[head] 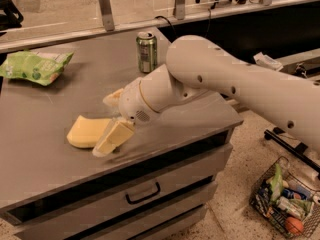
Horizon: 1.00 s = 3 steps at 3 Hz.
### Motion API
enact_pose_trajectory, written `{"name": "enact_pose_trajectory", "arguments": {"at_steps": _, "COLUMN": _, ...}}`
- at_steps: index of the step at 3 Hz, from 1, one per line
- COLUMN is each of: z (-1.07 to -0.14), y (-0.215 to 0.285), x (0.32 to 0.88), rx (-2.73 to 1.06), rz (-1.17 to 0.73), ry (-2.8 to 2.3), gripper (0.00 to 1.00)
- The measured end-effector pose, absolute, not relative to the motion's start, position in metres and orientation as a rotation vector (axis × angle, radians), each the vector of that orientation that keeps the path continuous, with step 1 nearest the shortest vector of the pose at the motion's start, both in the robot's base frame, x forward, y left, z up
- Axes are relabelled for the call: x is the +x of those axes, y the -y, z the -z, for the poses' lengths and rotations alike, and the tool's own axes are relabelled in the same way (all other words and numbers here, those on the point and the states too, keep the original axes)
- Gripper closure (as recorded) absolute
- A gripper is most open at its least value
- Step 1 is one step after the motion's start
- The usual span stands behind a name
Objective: Move sponge near green rice chip bag
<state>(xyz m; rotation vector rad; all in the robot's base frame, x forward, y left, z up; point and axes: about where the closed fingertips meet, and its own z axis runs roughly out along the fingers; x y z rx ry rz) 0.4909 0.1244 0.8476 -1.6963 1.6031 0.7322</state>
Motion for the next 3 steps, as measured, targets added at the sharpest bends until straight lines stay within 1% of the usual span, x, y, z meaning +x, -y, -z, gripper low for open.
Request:
{"name": "enact_pose_trajectory", "arguments": {"at_steps": 2, "z": -0.8420, "y": -0.1255, "x": 0.4807, "rx": -1.715, "rz": -0.747, "ry": -1.664, "gripper": 0.64}}
{"name": "enact_pose_trajectory", "arguments": {"at_steps": 3, "z": -0.8486, "y": -0.1184, "x": 0.4857, "rx": -1.683, "rz": -0.735, "ry": -1.684, "gripper": 0.88}}
